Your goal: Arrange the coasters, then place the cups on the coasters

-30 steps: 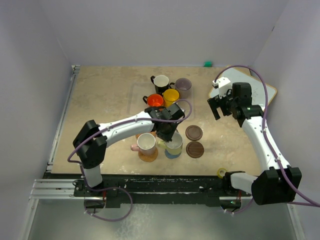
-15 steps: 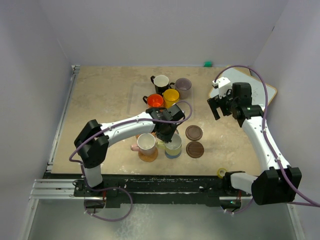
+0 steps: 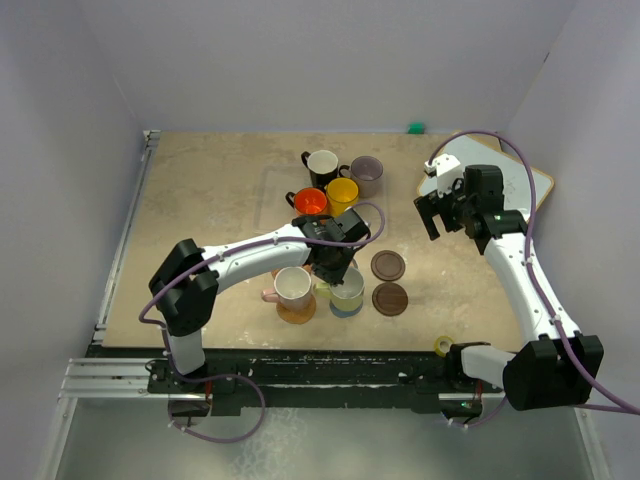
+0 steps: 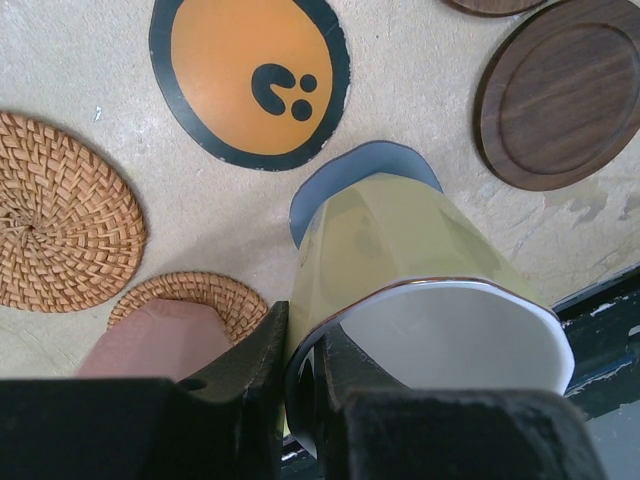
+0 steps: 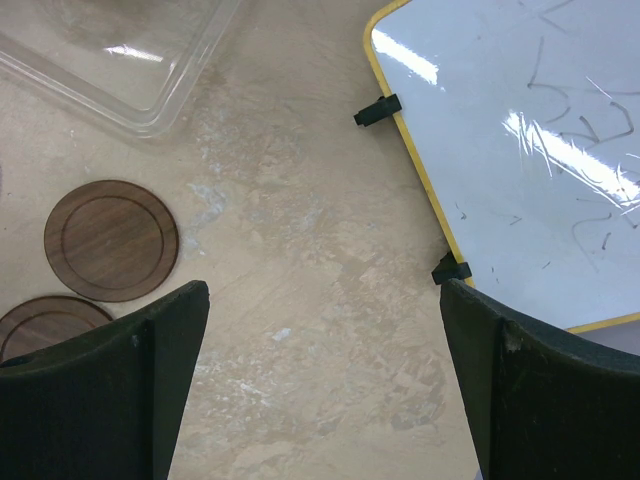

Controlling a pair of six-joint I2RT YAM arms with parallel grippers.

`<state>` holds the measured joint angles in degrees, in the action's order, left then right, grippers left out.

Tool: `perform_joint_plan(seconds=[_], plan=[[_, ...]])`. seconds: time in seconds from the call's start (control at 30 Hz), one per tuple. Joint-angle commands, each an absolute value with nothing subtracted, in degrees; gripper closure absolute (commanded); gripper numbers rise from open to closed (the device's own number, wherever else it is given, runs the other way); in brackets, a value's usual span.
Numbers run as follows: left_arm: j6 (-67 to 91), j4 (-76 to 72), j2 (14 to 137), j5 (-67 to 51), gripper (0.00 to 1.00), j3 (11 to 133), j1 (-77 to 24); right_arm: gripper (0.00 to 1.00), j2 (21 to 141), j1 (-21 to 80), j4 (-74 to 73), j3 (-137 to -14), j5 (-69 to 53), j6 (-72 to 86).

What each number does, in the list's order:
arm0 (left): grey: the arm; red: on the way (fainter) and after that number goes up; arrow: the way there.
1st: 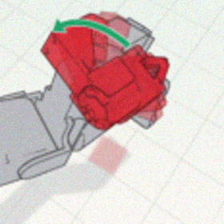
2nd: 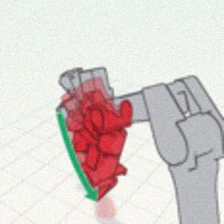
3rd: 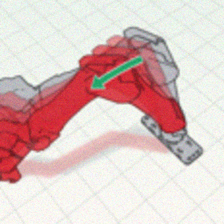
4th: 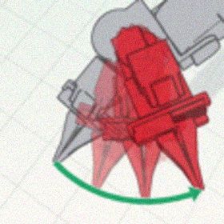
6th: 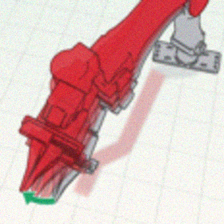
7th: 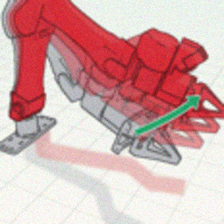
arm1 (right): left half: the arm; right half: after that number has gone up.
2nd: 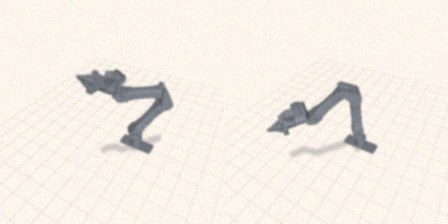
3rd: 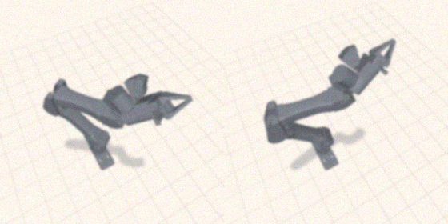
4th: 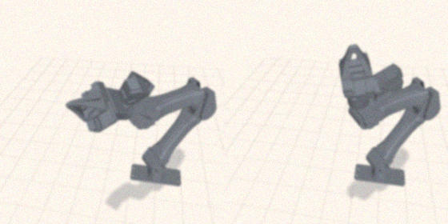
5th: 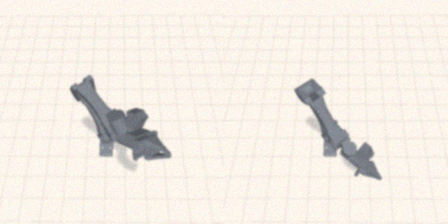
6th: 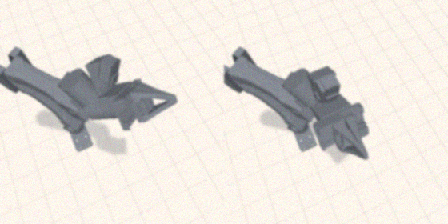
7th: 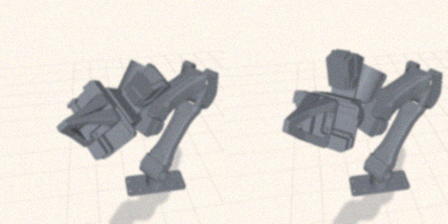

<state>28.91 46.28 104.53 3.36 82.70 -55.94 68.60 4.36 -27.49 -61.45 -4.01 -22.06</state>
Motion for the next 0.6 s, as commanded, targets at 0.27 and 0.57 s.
perform_joint_plan(seconds=[0.27, 0.57], plan=[[28.6, 42.9, 103.0, 1.7, 0.90, 82.5, -56.1, 0.00, 66.7, 4.1, -26.6, -61.5, -4.8, -22.5], [28.4, 42.5, 102.1, 1.8, 0.82, 81.8, -56.0, 0.00, 66.8, 4.1, -26.6, -61.6, -4.7, -22.6]])
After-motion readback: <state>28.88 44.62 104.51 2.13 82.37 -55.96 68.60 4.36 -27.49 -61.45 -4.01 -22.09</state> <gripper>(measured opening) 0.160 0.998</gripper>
